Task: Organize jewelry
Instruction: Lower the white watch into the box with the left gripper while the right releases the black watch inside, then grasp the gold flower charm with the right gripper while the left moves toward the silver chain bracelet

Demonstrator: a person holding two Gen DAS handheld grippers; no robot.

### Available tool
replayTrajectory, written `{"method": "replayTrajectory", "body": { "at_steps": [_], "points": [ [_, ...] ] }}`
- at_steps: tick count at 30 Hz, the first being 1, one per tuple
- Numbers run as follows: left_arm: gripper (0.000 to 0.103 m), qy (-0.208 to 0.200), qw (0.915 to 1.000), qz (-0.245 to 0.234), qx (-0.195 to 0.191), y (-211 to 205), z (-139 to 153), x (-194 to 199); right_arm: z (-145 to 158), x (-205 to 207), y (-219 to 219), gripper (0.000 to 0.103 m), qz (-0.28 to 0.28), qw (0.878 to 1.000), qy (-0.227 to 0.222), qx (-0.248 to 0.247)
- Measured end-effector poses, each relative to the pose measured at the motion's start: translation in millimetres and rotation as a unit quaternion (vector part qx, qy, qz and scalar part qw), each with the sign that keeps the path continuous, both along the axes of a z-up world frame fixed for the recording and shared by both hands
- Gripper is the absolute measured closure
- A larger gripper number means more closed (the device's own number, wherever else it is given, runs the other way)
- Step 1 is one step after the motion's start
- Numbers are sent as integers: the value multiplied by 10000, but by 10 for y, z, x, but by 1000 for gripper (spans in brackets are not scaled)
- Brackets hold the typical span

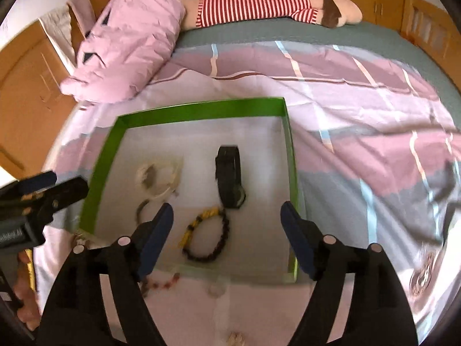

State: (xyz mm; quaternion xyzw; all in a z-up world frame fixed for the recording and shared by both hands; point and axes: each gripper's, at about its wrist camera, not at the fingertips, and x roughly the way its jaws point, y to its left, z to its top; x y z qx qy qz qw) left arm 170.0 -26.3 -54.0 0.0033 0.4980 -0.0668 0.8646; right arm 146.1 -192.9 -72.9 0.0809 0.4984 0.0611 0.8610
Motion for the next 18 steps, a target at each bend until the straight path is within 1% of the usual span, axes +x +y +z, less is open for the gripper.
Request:
{"method": "replayTrajectory", "body": {
  "at_steps": [2,5,7,9,11,13,16,18],
  "points": [
    [2,-66,10000,-31,-35,78,-9,-296,27,-214,-82,25,-42,9999,-36,118],
    [2,-6,9998,-2,-187,167,-174,-610,-35,-552,-196,20,-90,9995,-76,291],
    [2,117,9997,77,-208,199,-307,-701,-142,-713,-239,20,-93,9992,30,389],
    [2,258,9993,147,-240,235,-482,-755,-307,-833,-268,20,-64,9986,258,449],
    [2,499,9983,158,-260,266,-693,-826,-427,-885,-270,20,-7,9982,418,426],
    [2,742,9971,108,-152,281,-869,-893,-550,-910,-235,20,110,9977,560,358],
    [2,756,9971,102,-25,320,-945,-978,-652,-965,-142,20,243,9972,709,52],
    [2,725,9973,132,-61,382,-939,-997,-691,-985,-79,20,348,9963,774,110]
  ]
}}
